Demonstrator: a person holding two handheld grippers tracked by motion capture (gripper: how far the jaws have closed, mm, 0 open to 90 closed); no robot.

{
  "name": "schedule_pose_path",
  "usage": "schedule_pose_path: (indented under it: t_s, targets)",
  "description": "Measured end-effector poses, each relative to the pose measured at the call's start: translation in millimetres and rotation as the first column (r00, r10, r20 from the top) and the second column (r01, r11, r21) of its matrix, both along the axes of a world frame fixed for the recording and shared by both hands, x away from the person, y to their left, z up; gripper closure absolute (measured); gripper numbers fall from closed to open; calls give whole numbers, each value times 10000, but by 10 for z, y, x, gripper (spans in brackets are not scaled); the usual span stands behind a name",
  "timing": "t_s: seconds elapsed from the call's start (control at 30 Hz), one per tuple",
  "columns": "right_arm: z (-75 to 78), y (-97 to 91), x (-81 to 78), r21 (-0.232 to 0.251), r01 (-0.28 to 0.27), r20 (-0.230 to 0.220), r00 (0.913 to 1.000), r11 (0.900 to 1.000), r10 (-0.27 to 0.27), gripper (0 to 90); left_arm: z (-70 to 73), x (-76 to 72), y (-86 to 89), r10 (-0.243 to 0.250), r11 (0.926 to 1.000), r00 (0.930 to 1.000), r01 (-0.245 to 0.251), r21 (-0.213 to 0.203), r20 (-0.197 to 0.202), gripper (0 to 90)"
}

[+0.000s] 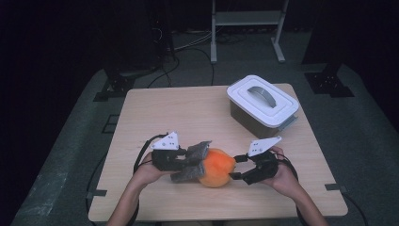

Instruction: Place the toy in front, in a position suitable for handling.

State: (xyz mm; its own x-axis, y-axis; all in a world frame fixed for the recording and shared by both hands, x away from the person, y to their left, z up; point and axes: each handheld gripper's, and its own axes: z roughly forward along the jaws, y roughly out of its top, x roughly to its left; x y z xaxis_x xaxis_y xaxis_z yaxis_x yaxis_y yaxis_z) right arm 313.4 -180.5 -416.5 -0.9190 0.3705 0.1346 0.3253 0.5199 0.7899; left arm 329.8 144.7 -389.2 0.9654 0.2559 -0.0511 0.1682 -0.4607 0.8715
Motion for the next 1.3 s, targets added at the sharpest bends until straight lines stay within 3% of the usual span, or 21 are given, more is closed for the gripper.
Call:
schedule_pose_path:
  t_s: [0.1,0.13,0.2,0.23,0.27,0.33,0.4,0.53,0.6,0.63,0.67,0.7,0.77,0.87,0.97,1.03,1.1,1.17,1.2,1.3]
  targets:
    - [-112,70,19,14,38,9,10000,10000,-38,257,16,-12,-19,-43,10000,10000,43,-28,74,711]
    - [-141,127,24,158,-54,-21,10000,9999,55,318,58,-30,-24,-40,9999,9998,42,-94,206,711]
    - [-78,150,-3,0,-297,-12,9996,9996,297,450,113,-52,-17,-168,9991,9995,177,-392,253,712]
    - [-78,150,-3,0,-297,-12,9996,9996,297,450,113,-52,-17,-168,9991,9995,177,-392,253,712]
    - [12,150,-43,-296,-495,298,9983,9983,503,517,189,-91,-25,-376,9969,9986,402,-676,385,712]
    - [81,141,-70,-501,-723,238,9970,9961,736,529,226,-118,-41,-471,9958,9977,507,-761,481,711]
    - [153,129,-103,-913,-1141,269,9928,9893,1170,529,303,-190,-114,-852,9912,9940,915,-957,681,711]
    - [206,121,-131,-844,-1267,516,9900,9883,1314,522,262,-196,-185,-983,9919,9931,1030,-742,638,710]
    - [169,106,-108,-1031,-896,782,9921,9906,978,468,165,-156,-199,-751,9969,9957,761,-176,536,714]
    - [139,91,-95,-707,-737,726,9942,9948,788,442,84,-101,-163,-536,9985,9979,540,-99,358,714]
    - [139,91,-95,-707,-737,726,9942,9948,788,442,84,-101,-163,-536,9985,9979,540,-99,358,716]
    - [91,64,-72,-264,-551,558,9968,9981,565,372,46,-51,-93,-275,9995,9994,278,-152,188,717]
    - [28,77,-60,-463,-506,362,9980,9976,523,267,45,-40,-66,-171,9998,9997,173,-87,194,717]
    - [-78,168,-79,-548,-401,690,9966,9977,439,193,50,-54,-72,-238,9995,9996,241,-213,147,717]
    - [-95,254,-104,-530,-356,1077,9933,9980,411,190,92,-84,-109,-299,9992,9992,306,-253,278,716]
    - [-76,302,-135,-557,-456,1250,9908,9974,523,248,143,-126,-148,-747,9951,9970,759,-633,213,716]
    - [-42,313,-151,-665,-615,1215,9902,9959,693,387,171,-167,-212,-931,9945,9949,949,-446,397,714]
    - [-34,299,-143,-692,-637,1132,9910,9956,712,415,166,-160,-212,-942,9942,9950,958,-498,340,714]
    - [-25,249,-119,-549,-632,838,9942,9965,677,458,152,-137,-189,-793,9961,9961,807,-356,376,715]
    - [-10,183,-84,-404,-567,688,9959,9976,594,461,107,-89,-109,-483,9988,9982,486,-75,361,716]
